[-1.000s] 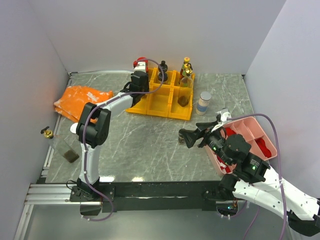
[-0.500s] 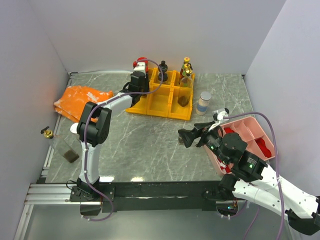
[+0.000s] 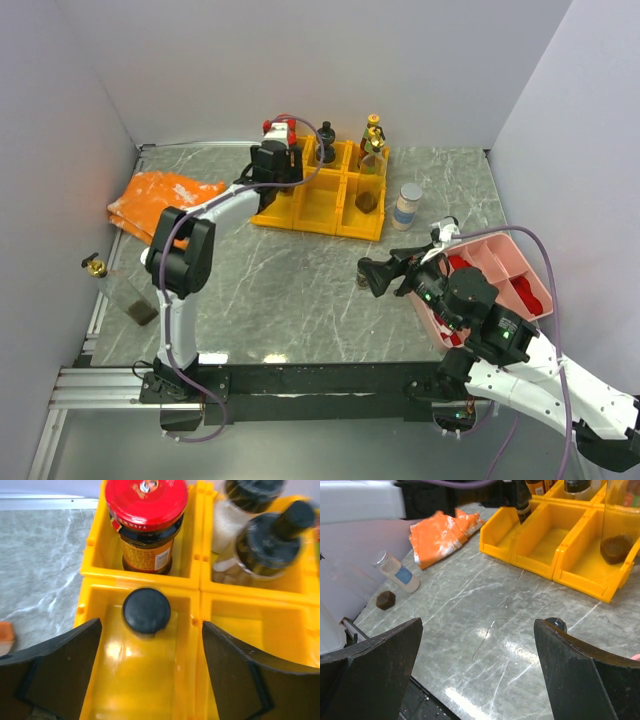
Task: Organize the condiment bottles
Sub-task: Pick up the bottle from the center of the board.
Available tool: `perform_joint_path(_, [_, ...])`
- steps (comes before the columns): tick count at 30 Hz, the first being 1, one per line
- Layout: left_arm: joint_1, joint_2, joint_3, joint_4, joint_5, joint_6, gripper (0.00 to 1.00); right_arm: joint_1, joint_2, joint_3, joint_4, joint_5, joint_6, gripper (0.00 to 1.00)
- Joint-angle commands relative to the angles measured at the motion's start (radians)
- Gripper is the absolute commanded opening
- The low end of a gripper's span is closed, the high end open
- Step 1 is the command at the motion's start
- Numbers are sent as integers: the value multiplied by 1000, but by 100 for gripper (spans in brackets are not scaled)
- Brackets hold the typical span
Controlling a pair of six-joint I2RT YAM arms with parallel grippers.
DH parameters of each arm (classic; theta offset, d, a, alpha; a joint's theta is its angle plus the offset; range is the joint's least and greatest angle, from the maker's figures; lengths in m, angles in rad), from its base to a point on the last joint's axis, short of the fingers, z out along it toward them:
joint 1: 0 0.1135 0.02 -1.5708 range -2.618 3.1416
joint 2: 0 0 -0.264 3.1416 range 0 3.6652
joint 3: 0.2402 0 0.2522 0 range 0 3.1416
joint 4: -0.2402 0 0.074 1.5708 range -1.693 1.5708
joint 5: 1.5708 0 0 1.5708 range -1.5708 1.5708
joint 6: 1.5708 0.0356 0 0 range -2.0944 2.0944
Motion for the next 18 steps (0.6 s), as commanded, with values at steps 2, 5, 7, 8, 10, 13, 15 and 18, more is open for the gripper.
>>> perform_joint_path(2, [1, -228, -64, 30, 66, 1, 94, 7, -32, 30, -14, 19, 11, 100])
perform_joint_path(5, [-7, -298, -119, 30, 137, -1, 100, 5, -41, 39, -37, 27, 10, 100])
perform_joint_path(7, [-17, -367, -188, 60, 197, 2, 96, 5, -44, 52, -51, 27, 8, 100])
perform_joint_path(8, [-31, -390, -214, 71, 217, 11, 96, 4, -46, 56, -62, 27, 8, 100])
perform_joint_path(10, [-53, -457, -294, 112, 257, 25, 96, 5, -60, 63, -66, 26, 8, 100])
perform_joint_path(13, [-119, -533, -384, 152, 278, 68, 97, 4, -78, 63, -71, 29, 8, 100])
perform_joint_path(15, [-191, -562, -452, 169, 283, 103, 98, 5, -86, 63, -77, 36, 5, 100])
perform_joint_path(18, [-302, -602, -532, 211, 280, 136, 99, 5, -90, 71, -92, 41, 3, 100])
